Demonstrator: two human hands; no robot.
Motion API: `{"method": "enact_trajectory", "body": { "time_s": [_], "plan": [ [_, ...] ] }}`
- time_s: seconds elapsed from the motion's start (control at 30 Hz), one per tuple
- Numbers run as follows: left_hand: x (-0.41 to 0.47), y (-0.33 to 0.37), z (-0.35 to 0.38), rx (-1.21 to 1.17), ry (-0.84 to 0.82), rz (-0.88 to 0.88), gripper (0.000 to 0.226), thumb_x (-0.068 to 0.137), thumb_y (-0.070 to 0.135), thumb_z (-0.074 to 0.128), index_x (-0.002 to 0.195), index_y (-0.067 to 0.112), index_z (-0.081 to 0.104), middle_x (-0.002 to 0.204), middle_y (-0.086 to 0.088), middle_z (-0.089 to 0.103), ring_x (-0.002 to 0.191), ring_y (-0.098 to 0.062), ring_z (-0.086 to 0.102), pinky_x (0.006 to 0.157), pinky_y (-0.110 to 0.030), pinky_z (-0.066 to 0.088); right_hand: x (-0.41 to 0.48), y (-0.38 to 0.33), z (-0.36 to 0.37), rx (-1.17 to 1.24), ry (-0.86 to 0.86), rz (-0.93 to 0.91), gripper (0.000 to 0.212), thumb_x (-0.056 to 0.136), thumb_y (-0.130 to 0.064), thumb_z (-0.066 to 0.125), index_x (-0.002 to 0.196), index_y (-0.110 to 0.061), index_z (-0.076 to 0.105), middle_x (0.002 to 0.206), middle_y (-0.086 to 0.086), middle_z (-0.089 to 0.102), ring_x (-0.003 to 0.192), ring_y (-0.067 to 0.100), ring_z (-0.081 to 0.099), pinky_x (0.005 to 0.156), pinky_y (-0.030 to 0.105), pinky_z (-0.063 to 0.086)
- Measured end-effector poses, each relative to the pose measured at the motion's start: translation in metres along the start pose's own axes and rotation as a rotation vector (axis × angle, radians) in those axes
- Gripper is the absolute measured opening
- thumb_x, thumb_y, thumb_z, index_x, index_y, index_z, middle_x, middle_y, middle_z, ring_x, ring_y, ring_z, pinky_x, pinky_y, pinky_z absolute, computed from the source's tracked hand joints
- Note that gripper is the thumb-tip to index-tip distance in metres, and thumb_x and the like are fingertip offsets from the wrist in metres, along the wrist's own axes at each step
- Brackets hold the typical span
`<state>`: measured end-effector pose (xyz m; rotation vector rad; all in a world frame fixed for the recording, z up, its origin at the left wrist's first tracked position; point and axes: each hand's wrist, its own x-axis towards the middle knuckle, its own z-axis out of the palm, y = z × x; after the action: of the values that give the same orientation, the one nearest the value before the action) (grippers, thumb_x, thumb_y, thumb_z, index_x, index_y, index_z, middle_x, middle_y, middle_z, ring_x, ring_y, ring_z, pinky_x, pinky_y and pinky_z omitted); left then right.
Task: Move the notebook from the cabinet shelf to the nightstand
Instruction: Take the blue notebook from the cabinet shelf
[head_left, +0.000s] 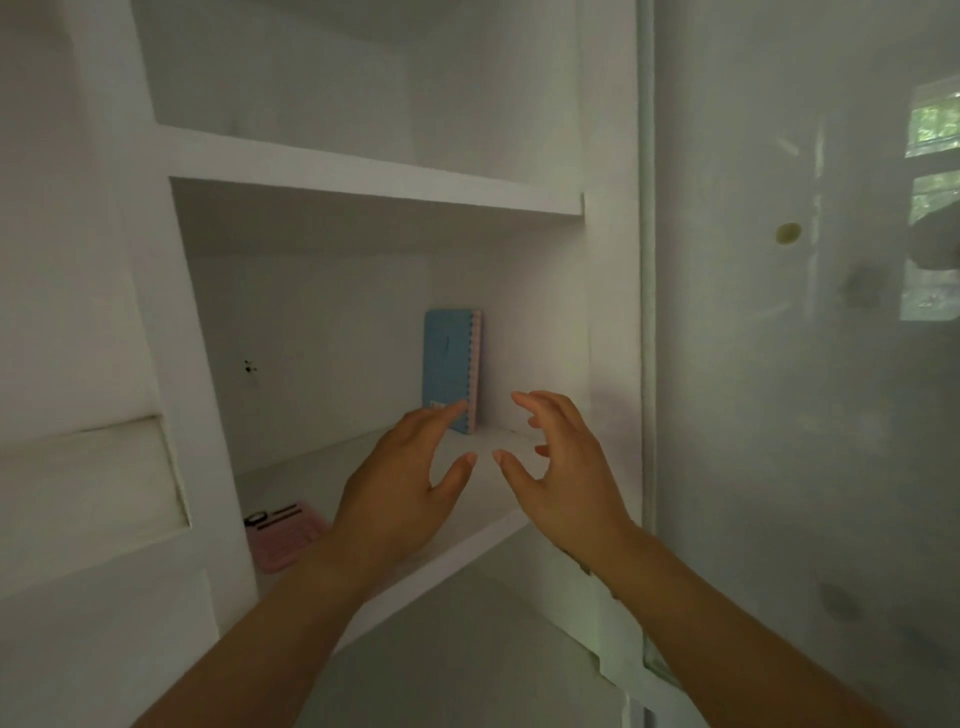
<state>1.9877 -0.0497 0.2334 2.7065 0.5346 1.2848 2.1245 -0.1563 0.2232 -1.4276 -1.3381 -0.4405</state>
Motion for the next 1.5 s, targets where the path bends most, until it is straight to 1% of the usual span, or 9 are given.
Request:
{"method": "enact_trajectory", "body": {
  "time_s": [0.2,0.37,0.53,0.67,0.83,0.97,1.17,1.37,1.5],
  "plan": [
    [0.036,-0.011,0.019,-0.024,0.026,-0.064,0.059,0.084,0.057,0.039,0.139,0.035,0.031,0.138,0.004,0.044,0.120,-0.011,0.045,0.096,-0.029,0.040,0.041,0.034,0.027,0.092,0.006,-0.030,0.050,0.082,-0.014,0.067,0.127,-0.013,0.047,0.117,-0.002,0.046,0.102,0.006,0.046,0.084,0.023,0.044],
    [0.078,-0.025,0.029,-0.012,0.104,-0.181,0.052,0.090,0.038,0.049,0.139,0.028,0.033,0.138,-0.003,0.044,0.123,-0.014,0.042,0.089,-0.015,0.029,0.086,0.066,0.046,0.123,-0.024,-0.030,0.050,0.080,-0.009,0.067,0.127,-0.009,0.047,0.117,0.011,0.051,0.106,0.023,0.051,0.081,0.034,0.048],
    [0.109,-0.051,0.037,-0.012,0.134,-0.360,0.053,0.090,0.039,0.048,0.139,0.025,0.034,0.138,-0.009,0.045,0.125,-0.020,0.042,0.094,-0.021,0.031,0.132,0.093,0.078,0.048,-0.025,-0.040,0.060,0.078,-0.012,0.067,0.132,-0.006,0.041,0.123,0.014,0.047,0.111,0.026,0.047,0.092,0.025,0.038],
    [0.113,-0.074,0.043,-0.006,0.131,-0.404,0.052,0.091,0.039,0.047,0.140,0.028,0.033,0.140,-0.006,0.042,0.126,-0.017,0.041,0.093,-0.017,0.027,0.162,0.100,0.097,0.017,0.013,-0.095,0.065,0.081,-0.016,0.063,0.138,-0.008,0.033,0.138,0.016,0.038,0.125,0.028,0.038,0.107,0.037,0.034],
    [0.108,-0.092,0.047,0.091,0.072,-0.376,0.052,0.091,0.042,0.045,0.140,0.032,0.029,0.143,-0.002,0.039,0.126,-0.016,0.041,0.101,-0.025,0.033,0.190,0.104,0.113,-0.082,0.064,-0.120,0.066,0.085,-0.020,0.061,0.141,-0.010,0.028,0.149,0.014,0.026,0.135,0.028,0.028,0.106,0.036,0.033],
    [0.100,-0.099,0.046,0.165,0.067,-0.396,0.052,0.091,0.044,0.042,0.140,0.033,0.029,0.142,0.001,0.039,0.125,-0.016,0.041,0.099,-0.025,0.035,0.199,0.105,0.126,-0.155,0.047,-0.150,0.065,0.083,-0.013,0.061,0.140,-0.003,0.030,0.140,0.023,0.039,0.129,0.039,0.035,0.106,0.042,0.032],
    [0.089,-0.107,0.060,0.222,-0.032,-0.436,0.050,0.091,0.048,0.039,0.139,0.035,0.030,0.139,0.004,0.041,0.121,-0.014,0.044,0.099,-0.028,0.037,0.196,0.108,0.132,-0.087,0.088,-0.208,0.060,0.076,0.008,0.059,0.133,0.002,0.042,0.129,0.026,0.049,0.120,0.040,0.043,0.103,0.035,0.030],
    [0.077,-0.110,0.073,0.321,-0.488,-0.624,0.060,0.089,0.060,0.028,0.143,0.036,0.020,0.153,0.001,0.022,0.139,-0.020,0.022,0.113,-0.039,0.021,0.195,0.116,0.132,-0.090,0.086,-0.208,0.060,0.073,0.011,0.058,0.130,0.003,0.044,0.130,0.026,0.047,0.120,0.039,0.041,0.106,0.032,0.024],
    [0.076,-0.108,0.069,0.333,-0.538,-0.649,0.060,0.089,0.061,0.026,0.143,0.035,0.022,0.154,0.000,0.021,0.139,-0.021,0.023,0.113,-0.041,0.020,0.193,0.116,0.132,-0.041,0.059,-0.166,0.063,0.072,0.014,0.056,0.132,0.002,0.042,0.134,0.024,0.042,0.125,0.036,0.038,0.109,0.037,0.028]
  ]
}}
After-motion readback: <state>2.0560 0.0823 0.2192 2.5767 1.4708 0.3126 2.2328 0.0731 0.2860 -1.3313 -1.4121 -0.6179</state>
